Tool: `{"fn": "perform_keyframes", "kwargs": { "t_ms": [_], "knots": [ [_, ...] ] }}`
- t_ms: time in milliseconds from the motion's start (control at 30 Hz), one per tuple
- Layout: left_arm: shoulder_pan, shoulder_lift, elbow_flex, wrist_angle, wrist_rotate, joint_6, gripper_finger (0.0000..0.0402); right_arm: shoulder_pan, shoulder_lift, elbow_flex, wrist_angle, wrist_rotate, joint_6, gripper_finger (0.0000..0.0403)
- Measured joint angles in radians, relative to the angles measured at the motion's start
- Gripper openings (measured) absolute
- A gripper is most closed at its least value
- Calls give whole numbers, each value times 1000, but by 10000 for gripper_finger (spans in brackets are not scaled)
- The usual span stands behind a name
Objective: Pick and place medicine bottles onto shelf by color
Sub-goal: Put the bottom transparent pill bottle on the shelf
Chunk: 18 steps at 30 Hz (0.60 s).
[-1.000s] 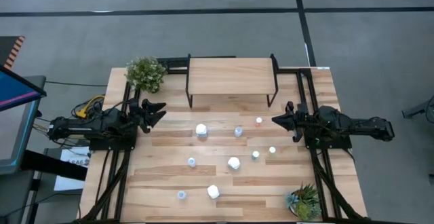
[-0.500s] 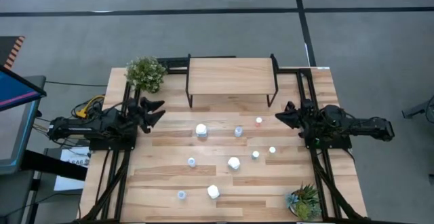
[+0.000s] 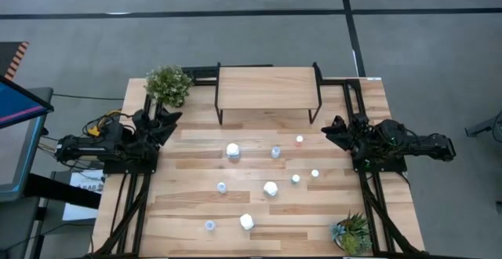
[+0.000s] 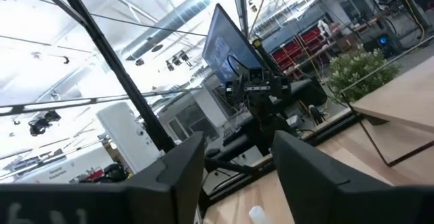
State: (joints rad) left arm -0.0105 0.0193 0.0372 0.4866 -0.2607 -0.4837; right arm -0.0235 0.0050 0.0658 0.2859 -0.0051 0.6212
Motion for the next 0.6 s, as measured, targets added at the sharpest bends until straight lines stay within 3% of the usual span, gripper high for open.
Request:
{"fn": "perform_keyframes", "kwargs": {
  "t_ms": [233,333,433,600],
  "knots": [
    [0,0,1,0,-31,3,306,-6,1,1,25,2,109,196],
    [-1,7,19,-20,14,40,306,2,1,18,52,-16,131,185],
    [-13,64,95,-74,68,69,306,14,5,91,23,-17,108,173],
    [-74,252,323,-263,142,161,306,57,43,252,-80,-20,26,153]
  ]
}}
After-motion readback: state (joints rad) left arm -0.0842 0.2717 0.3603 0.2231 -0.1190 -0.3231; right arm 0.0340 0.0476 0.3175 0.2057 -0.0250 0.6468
